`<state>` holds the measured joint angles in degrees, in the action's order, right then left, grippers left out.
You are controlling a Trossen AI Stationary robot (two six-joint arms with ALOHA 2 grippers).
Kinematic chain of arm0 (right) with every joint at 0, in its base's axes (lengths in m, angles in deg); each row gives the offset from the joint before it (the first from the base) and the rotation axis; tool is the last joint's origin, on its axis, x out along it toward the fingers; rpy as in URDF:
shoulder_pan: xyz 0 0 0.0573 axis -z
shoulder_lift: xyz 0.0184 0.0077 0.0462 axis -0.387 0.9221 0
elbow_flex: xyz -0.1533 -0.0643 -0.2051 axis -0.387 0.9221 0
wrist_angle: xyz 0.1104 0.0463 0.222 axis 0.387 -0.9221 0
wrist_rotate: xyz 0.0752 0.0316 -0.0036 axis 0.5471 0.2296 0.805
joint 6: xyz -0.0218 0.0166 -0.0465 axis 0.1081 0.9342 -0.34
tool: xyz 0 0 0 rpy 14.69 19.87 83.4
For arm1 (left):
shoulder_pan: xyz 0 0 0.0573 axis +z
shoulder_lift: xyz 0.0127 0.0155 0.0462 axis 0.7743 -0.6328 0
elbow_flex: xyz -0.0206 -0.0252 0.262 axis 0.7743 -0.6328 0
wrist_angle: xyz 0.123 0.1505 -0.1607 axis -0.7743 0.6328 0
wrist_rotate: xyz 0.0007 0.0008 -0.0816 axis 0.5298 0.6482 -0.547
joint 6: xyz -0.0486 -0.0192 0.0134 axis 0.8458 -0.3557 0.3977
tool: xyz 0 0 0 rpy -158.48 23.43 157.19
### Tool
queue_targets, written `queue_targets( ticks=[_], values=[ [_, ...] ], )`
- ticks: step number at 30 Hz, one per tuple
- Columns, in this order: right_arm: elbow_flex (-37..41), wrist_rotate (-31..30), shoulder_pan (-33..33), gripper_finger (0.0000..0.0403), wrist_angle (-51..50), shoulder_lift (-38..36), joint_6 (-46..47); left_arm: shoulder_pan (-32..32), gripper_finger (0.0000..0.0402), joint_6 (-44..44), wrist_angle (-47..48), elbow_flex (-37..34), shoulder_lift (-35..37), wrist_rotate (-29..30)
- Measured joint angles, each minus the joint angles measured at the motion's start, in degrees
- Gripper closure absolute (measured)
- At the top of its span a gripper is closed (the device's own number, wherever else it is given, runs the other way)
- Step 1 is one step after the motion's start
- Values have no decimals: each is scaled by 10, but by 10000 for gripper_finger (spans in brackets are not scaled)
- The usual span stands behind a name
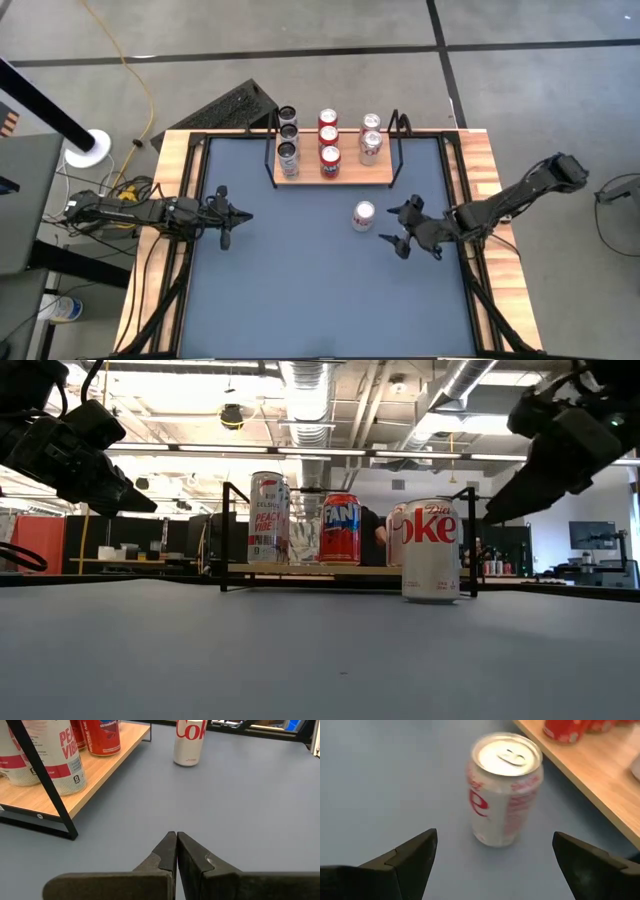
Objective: Place canned beverage on shelf
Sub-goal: Put the red-silver soda can on the shelf aligned with the other red-silver soda cans
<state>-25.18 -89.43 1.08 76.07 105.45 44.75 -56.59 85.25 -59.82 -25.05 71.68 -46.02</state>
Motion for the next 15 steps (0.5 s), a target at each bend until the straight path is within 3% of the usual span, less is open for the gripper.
queue_targets(
  ticks=[9,15],
  values=[
    [51,-95,-59,17,170,42,-69,0,401,0,0,0,0,0],
    [56,-111,-61,17,261,97,-89,0,401,0,0,0,0,0]
  ],
)
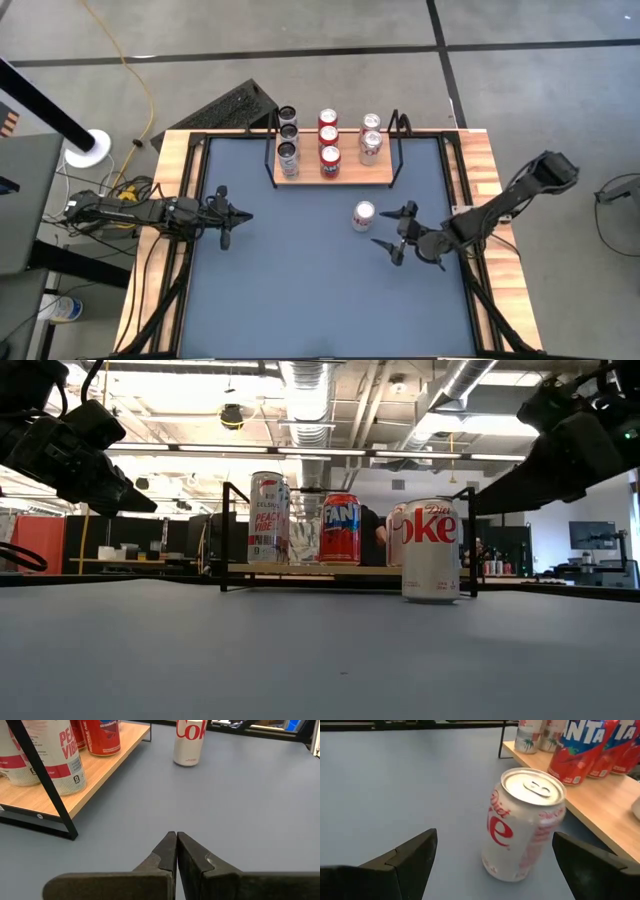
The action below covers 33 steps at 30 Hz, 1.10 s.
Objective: Place canned beverage on shelf
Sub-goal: Put the red-silver soda can on the shelf aligned with the other red-silver soda cans
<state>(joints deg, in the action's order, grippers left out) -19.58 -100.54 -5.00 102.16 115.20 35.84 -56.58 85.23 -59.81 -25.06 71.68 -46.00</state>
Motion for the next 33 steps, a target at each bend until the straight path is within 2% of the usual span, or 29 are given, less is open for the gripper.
queue_targets(
  ticks=[6,11,19,33],
  values=[
    [0,-42,1,17,79,62,-21,0,401,0,0,0,0,0],
    [0,-85,2,17,84,92,-29,0,401,0,0,0,0,0],
    [0,-87,30,17,89,109,-29,0,401,0,0,0,0,0],
    [0,41,107,17,130,112,-60,0,401,0,0,0,0,0]
  ],
)
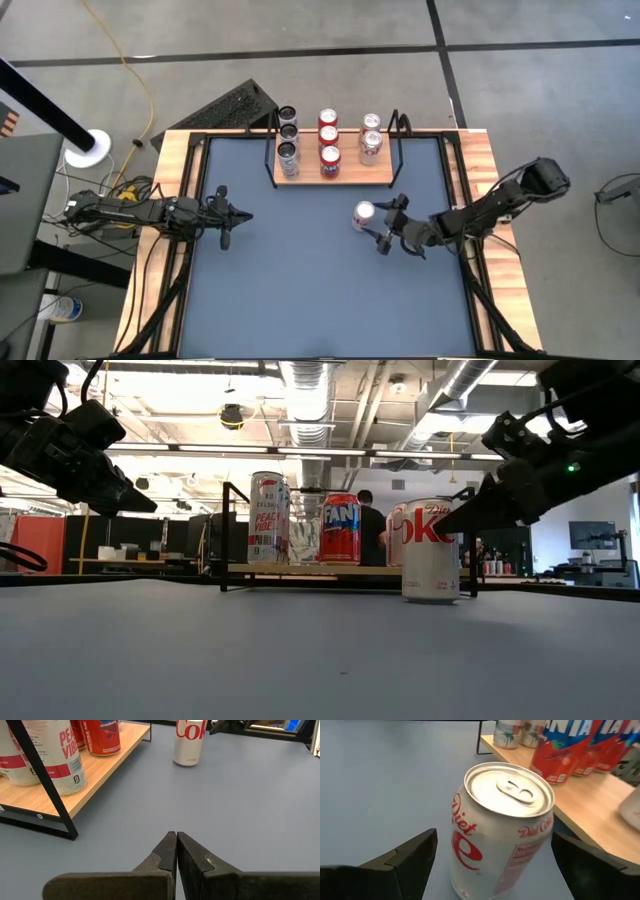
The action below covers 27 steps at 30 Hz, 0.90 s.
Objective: Place canned beverage on shelf
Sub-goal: Put the red-silver soda can on the shelf aligned with the other red-silver soda cans
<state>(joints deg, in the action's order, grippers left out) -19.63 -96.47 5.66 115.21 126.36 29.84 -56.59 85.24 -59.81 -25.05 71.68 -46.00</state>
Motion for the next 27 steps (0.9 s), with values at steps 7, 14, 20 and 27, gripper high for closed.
queue_targets(
  ticks=[7,14,20,27],
  values=[
    [0,41,30,17,28,0,-17,0,401,0,0,0,0,0],
    [0,82,57,17,63,0,-35,0,401,0,0,0,0,0],
    [0,93,83,17,77,0,-44,0,401,0,0,0,0,0],
    [0,138,103,17,86,2,-41,0,401,0,0,0,0,0]
  ],
)
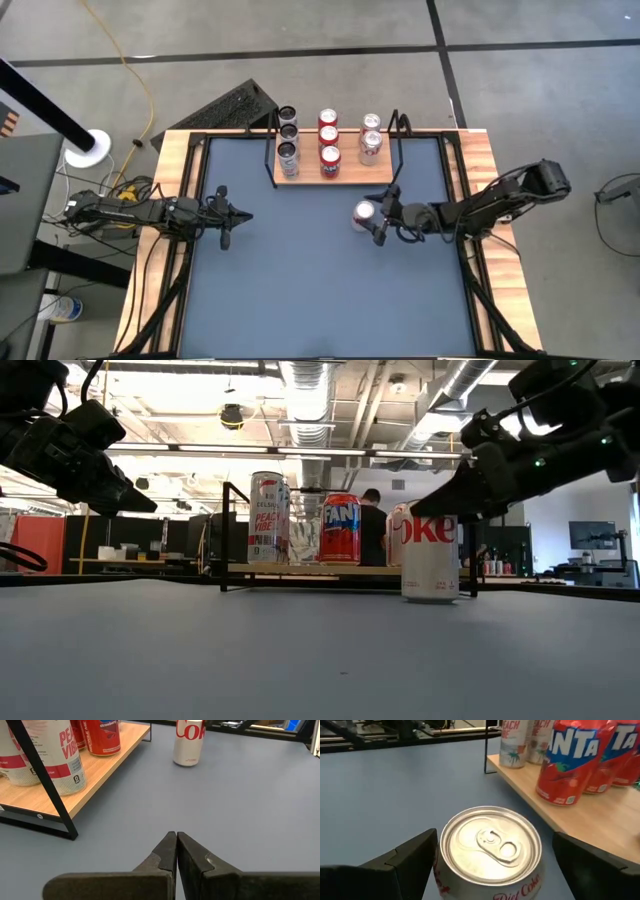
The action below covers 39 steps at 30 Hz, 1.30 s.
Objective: Place canned beverage on shelf
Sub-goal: Put the red-silver soda can on the shelf aligned with the other red-silver soda cans
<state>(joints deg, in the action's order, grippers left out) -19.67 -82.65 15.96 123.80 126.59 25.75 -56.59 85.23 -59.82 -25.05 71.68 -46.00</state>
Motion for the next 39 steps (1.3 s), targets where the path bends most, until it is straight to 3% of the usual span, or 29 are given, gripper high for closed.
queue_targets(
  ticks=[10,15,23,29,39],
  values=[
    [-19,8,16,20,50,82,-16,0,401,0,0,0,0,0],
    [-34,8,6,45,49,101,-23,0,402,0,0,0,0,0],
    [-38,9,-15,113,-16,48,-23,0,401,0,0,0,0,0],
    [-38,13,-1,126,-69,-14,-51,0,401,0,0,0,0,0],
    [-38,197,142,129,-102,-94,-68,0,401,0,0,0,0,0]
  ],
)
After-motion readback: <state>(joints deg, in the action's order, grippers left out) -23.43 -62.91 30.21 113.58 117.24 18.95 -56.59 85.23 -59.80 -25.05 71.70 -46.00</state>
